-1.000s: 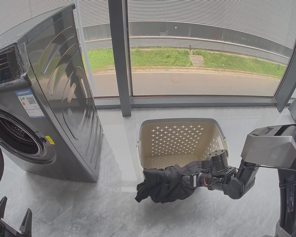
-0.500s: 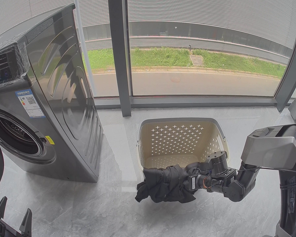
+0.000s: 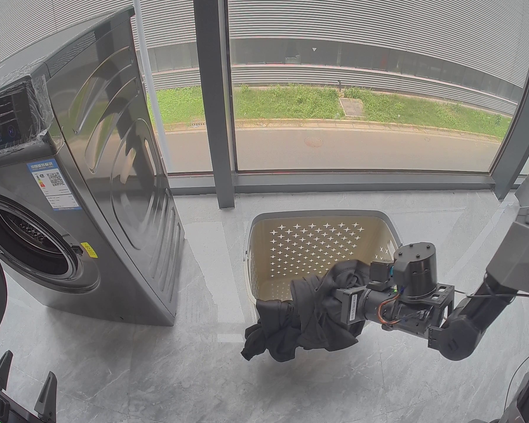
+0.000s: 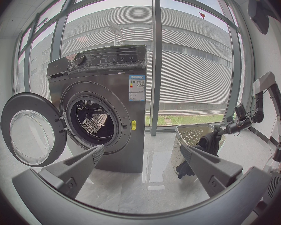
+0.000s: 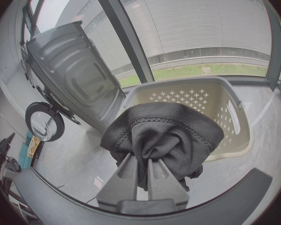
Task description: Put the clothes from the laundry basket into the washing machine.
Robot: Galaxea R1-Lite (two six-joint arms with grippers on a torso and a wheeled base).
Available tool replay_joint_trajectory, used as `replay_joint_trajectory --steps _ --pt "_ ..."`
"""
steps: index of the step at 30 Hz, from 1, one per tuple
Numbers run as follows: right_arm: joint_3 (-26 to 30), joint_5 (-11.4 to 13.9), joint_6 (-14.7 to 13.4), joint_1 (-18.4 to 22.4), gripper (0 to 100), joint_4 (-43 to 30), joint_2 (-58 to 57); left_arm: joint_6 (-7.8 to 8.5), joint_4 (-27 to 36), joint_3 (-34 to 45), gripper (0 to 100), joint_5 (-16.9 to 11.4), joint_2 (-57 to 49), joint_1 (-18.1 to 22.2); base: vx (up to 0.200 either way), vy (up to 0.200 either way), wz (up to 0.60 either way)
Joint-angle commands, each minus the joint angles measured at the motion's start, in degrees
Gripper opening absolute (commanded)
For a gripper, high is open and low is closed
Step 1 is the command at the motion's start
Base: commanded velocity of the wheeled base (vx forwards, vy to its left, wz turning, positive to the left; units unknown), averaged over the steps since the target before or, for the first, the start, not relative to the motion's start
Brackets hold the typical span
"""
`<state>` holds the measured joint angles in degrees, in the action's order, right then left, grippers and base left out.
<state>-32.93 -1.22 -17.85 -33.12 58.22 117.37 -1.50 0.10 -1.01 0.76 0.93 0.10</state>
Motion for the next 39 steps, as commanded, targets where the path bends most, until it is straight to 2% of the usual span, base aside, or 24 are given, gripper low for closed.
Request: replay_joint_trajectory --steps 1,11,14,16,20,25,30,39 --pt "2.08 -0.01 -0.70 -0.36 0 0.14 -11.37 -0.17 -0.01 0.92 100 0.12 -0.93 -0.01 0.000 0.000 0.00" --pt "4.80 -0.36 -1.31 0.07 0 0.14 -25.61 -0.08 -0.01 0.92 100 0.12 -0.93 -0.01 0.000 0.000 0.00" --pt "5.68 -1.24 -1.31 0.16 0 0.14 -28.34 0.01 -0.01 0.92 100 0.12 -0.93 -0.01 0.000 0.000 0.00" --pt "6.82 -2.74 -1.14 0.43 0 0.05 -30.36 0.09 -0.01 0.92 100 0.12 -0.93 -0.01 0.000 0.000 0.00" --pt "6.56 -3.35 -0.26 0.87 0 -0.92 -31.59 -0.08 -0.01 0.92 100 0.12 -0.93 -0.01 0.000 0.000 0.00" --pt "7.09 -3.18 0.88 4.29 0 -1.09 -32.56 0.09 -0.01 0.92 100 0.12 -0.93 -0.01 -0.200 0.000 0.00" --pt "8.49 -3.18 4.66 6.75 0 -0.74 -32.73 0.09 -0.01 0.92 100 0.12 -0.93 -0.01 -0.160 0.000 0.00" --pt "9.28 -3.09 4.66 6.05 0 -1.18 -33.61 0.18 -0.01 0.92 100 0.04 -0.93 -0.01 0.000 0.022 0.00"
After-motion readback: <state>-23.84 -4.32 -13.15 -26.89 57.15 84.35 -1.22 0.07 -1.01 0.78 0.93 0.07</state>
